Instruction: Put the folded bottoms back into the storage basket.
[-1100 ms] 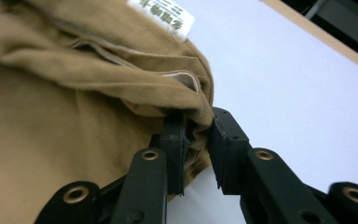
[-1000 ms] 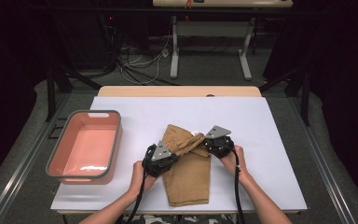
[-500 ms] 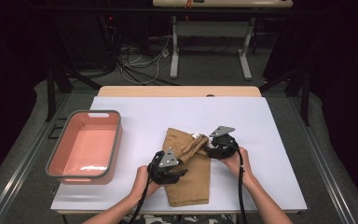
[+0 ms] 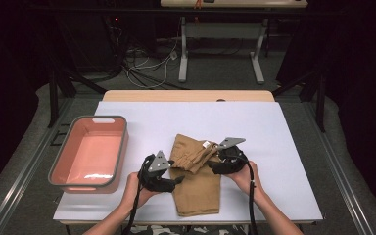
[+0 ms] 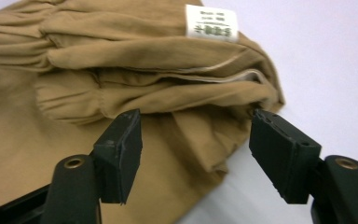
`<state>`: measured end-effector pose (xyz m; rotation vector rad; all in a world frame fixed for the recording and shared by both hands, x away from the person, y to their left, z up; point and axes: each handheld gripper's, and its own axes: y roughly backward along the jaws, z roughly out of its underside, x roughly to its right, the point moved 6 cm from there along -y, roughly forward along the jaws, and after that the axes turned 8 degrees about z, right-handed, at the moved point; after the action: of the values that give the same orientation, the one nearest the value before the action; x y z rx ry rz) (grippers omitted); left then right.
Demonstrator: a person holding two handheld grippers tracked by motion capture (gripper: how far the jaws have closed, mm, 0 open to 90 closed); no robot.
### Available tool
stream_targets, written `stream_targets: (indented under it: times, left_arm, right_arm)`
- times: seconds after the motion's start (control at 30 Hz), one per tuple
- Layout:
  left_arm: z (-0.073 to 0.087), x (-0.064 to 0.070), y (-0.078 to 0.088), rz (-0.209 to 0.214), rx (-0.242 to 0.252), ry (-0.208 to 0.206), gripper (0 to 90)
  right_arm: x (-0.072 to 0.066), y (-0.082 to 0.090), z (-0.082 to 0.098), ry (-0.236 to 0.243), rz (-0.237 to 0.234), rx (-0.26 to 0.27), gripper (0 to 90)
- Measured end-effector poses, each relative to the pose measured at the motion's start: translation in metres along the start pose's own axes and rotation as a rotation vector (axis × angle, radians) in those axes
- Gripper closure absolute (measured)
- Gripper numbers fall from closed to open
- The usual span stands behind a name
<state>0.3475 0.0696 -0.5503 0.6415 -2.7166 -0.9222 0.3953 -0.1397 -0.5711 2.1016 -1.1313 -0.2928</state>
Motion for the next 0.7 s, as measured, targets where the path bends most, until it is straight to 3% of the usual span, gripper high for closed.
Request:
stream_targets:
  times: [0.13, 0.23, 0.33, 0.53, 0.57, 0.7]
  left_arm:
    - [-0.001, -0.029, -0.004, -0.045, -0.002, 0.08, 36.2]
    - [0.001, -0.047, -0.014, -0.024, -0.017, 0.191, 36.5]
    - [0.0, -0.054, -0.023, -0.015, -0.031, 0.198, 36.9]
    - [0.002, -0.056, -0.04, 0.017, -0.075, 0.202, 45.3]
    - [0.003, -0.055, -0.043, 0.033, -0.072, 0.202, 48.0]
    - [0.003, -0.052, -0.047, 0.03, -0.071, 0.184, 59.3]
  right_arm:
    - [-0.005, -0.003, -0.002, -0.033, -0.026, 0.004, 31.9]
    - [-0.006, -0.006, -0.004, -0.047, -0.029, -0.001, 30.5]
    - [-0.007, -0.007, -0.005, -0.066, -0.062, 0.008, 27.7]
    - [-0.004, -0.013, -0.009, -0.103, -0.047, 0.006, 30.7]
    - [-0.004, -0.015, -0.009, -0.107, -0.04, 0.002, 32.6]
    - [-0.001, -0.024, -0.008, -0.141, -0.019, -0.009, 49.5]
